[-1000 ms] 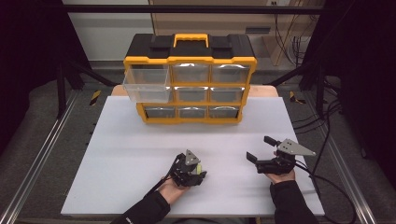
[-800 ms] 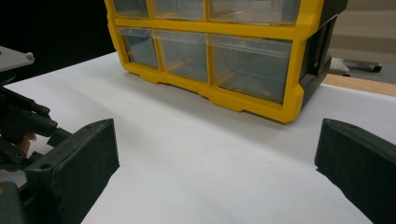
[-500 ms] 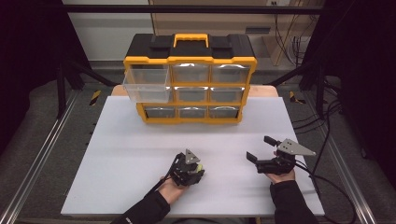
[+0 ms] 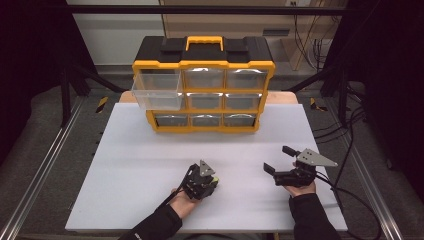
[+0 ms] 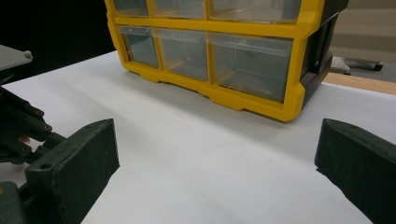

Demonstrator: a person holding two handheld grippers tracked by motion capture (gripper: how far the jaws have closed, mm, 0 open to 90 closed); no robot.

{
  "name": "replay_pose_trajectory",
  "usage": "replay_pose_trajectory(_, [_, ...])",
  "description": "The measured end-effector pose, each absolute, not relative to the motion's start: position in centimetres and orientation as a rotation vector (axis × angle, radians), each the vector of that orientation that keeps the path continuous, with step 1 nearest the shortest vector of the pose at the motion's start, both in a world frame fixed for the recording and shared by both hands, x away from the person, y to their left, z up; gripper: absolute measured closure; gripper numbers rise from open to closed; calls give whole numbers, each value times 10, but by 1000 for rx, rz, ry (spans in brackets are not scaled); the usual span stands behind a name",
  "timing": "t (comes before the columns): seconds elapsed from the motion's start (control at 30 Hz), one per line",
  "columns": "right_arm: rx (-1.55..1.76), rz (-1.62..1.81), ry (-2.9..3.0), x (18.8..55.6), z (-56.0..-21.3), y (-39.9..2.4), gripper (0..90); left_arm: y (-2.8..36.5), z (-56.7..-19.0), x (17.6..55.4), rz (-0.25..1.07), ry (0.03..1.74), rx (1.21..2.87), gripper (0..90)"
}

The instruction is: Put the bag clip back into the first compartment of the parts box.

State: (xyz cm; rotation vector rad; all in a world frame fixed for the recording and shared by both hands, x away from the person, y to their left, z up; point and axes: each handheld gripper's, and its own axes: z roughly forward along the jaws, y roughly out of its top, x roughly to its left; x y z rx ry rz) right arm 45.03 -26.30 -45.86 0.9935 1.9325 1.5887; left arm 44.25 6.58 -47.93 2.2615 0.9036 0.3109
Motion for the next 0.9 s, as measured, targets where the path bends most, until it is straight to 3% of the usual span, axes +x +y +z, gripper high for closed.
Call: replay_pose_trajectory(0.9, [994, 1590, 1934, 450, -459, -263, 2, 72, -469, 443, 297, 871, 2234, 774])
